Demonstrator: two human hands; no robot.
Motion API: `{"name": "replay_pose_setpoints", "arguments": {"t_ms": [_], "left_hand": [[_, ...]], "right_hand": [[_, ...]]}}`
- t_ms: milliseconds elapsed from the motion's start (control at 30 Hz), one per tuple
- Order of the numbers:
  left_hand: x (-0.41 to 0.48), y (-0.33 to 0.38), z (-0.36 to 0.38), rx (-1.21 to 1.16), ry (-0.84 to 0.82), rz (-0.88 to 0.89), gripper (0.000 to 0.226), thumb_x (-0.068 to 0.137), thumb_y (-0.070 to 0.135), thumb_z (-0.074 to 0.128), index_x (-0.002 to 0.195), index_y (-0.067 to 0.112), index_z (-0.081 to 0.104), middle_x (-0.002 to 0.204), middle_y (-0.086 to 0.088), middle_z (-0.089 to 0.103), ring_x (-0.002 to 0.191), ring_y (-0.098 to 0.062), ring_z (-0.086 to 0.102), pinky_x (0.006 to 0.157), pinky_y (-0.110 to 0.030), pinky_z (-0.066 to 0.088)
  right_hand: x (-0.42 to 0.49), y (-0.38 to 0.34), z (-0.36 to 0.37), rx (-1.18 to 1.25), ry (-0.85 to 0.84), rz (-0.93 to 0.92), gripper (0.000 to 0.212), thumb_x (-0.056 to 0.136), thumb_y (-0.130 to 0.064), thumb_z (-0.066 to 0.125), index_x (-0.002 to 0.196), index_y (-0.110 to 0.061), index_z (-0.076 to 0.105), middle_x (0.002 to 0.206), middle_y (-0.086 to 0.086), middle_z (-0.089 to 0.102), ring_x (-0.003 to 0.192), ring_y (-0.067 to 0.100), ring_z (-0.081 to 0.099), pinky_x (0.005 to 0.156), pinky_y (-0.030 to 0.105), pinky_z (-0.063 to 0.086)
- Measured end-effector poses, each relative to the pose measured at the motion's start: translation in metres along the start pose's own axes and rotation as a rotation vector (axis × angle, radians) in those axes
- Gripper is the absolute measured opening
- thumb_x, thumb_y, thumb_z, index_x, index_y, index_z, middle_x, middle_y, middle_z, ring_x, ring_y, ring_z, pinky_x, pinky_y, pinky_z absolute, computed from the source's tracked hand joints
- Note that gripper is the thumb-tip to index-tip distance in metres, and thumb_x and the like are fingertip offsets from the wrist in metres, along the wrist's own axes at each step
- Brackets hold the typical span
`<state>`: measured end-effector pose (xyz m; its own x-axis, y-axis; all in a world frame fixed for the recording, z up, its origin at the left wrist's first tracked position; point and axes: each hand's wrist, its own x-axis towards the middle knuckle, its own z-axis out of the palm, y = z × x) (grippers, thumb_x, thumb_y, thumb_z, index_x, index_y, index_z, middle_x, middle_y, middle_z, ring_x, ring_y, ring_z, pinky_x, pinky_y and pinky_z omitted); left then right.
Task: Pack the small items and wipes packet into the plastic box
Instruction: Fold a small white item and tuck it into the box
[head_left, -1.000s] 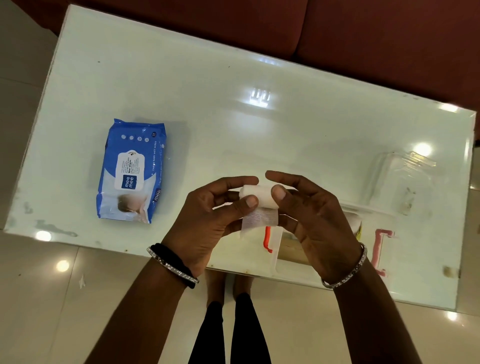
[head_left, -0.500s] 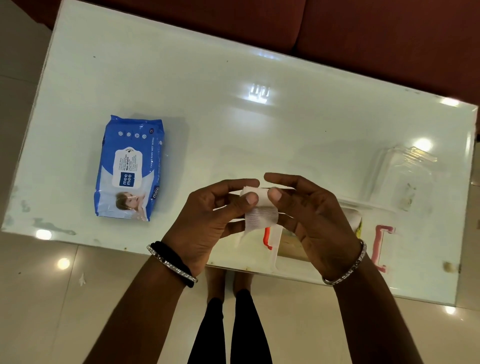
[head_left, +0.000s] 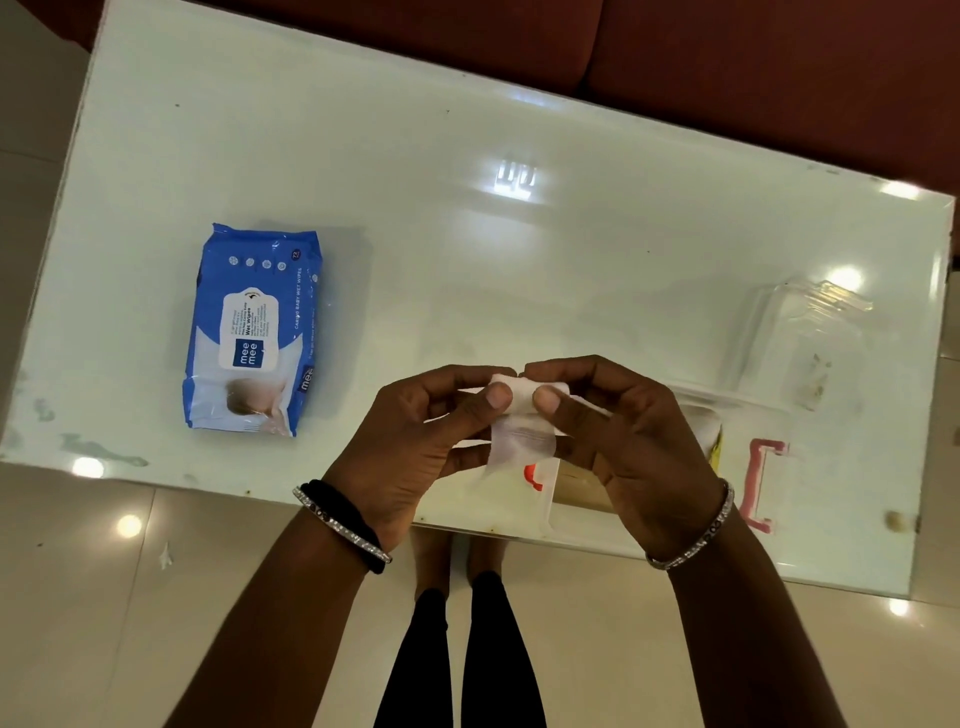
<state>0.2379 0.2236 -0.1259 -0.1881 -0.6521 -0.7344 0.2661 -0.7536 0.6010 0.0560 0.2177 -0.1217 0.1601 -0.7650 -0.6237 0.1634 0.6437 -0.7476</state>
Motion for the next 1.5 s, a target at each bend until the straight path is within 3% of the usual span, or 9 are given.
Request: {"name": "replay_pose_setpoints", "arguments": {"t_ms": [133,433,633,767,933,1100,1233,1367,1500], "left_hand": [[-0.001,0.000,-0.001,-0.015,-0.033,0.028,0.037,0.067,0.024,0.075,0.104,0.021,0.075,0.099,-0.019,0.070,0.091,-0.023,0.074,0.069,-0.025,0.059],[0.004,-0.004,0.006,-0.043,-0.030,-0.095,0.048,0.059,0.037,0.076,0.102,0.016,0.073,0.099,-0.008,0.078,0.090,-0.022,0.075,0.066,-0.025,0.059],[0.004,-0.008,0.005,0.027,-0.017,-0.022,0.047,0.061,0.029,0.078,0.107,0.019,0.074,0.106,-0.007,0.075,0.097,-0.021,0.073,0.071,-0.028,0.060],[0.004,-0.007,0.010,-0.053,-0.026,-0.075,0.051,0.059,0.037,0.079,0.106,0.017,0.074,0.102,-0.008,0.076,0.092,-0.024,0.075,0.068,-0.026,0.060],[0.004,-0.010,0.011,-0.067,0.003,-0.103,0.047,0.061,0.030,0.078,0.104,0.010,0.074,0.098,-0.013,0.077,0.090,-0.025,0.075,0.068,-0.024,0.060],[0.002,-0.013,0.011,0.018,-0.008,-0.033,0.043,0.063,0.024,0.079,0.106,0.021,0.074,0.102,-0.010,0.076,0.091,-0.021,0.074,0.070,-0.026,0.059],[0.000,-0.013,0.015,-0.003,-0.022,-0.047,0.046,0.062,0.023,0.081,0.107,0.021,0.073,0.102,-0.009,0.074,0.087,-0.019,0.075,0.068,-0.024,0.059],[-0.001,-0.014,0.021,-0.042,0.013,-0.149,0.050,0.061,0.040,0.076,0.105,0.017,0.074,0.099,-0.010,0.076,0.079,-0.022,0.075,0.063,-0.025,0.059],[-0.003,-0.017,0.021,0.004,-0.008,-0.126,0.041,0.069,0.029,0.075,0.107,0.014,0.073,0.102,-0.016,0.076,0.089,-0.027,0.075,0.068,-0.026,0.059]], "right_hand": [[0.000,-0.001,0.002,-0.048,0.063,0.060,0.044,0.067,-0.043,0.076,0.103,-0.017,0.076,0.095,0.010,0.077,0.085,0.026,0.076,0.070,0.038,0.062],[0.000,0.004,-0.007,-0.108,0.045,-0.044,0.033,0.070,-0.016,0.078,0.102,-0.007,0.074,0.104,0.014,0.075,0.084,0.029,0.076,0.072,0.041,0.062],[0.000,0.005,-0.007,-0.072,0.084,0.073,0.043,0.069,-0.036,0.075,0.103,-0.009,0.075,0.097,0.015,0.076,0.081,0.025,0.075,0.064,0.034,0.060],[-0.002,0.009,-0.013,-0.111,0.067,0.020,0.030,0.071,-0.026,0.075,0.094,-0.007,0.077,0.092,0.011,0.076,0.084,0.027,0.075,0.070,0.041,0.062],[-0.006,0.010,-0.016,-0.047,0.034,0.002,0.039,0.066,-0.022,0.079,0.100,-0.004,0.075,0.101,0.012,0.077,0.091,0.033,0.074,0.083,0.047,0.060],[-0.008,0.013,-0.016,-0.040,0.086,0.098,0.047,0.068,-0.035,0.076,0.112,-0.018,0.073,0.095,0.012,0.074,0.088,0.028,0.074,0.072,0.044,0.062],[-0.011,0.017,-0.019,-0.070,0.075,0.060,0.035,0.073,-0.023,0.076,0.104,-0.007,0.074,0.097,0.015,0.076,0.083,0.023,0.074,0.067,0.034,0.060],[-0.014,0.019,-0.023,-0.046,0.053,0.031,0.041,0.070,-0.013,0.077,0.109,0.000,0.070,0.101,0.011,0.075,0.086,0.023,0.074,0.076,0.038,0.062],[-0.019,0.019,-0.026,-0.001,0.027,0.034,0.044,0.070,-0.015,0.077,0.111,-0.001,0.070,0.108,0.012,0.075,0.098,0.030,0.072,0.087,0.046,0.058]]}}
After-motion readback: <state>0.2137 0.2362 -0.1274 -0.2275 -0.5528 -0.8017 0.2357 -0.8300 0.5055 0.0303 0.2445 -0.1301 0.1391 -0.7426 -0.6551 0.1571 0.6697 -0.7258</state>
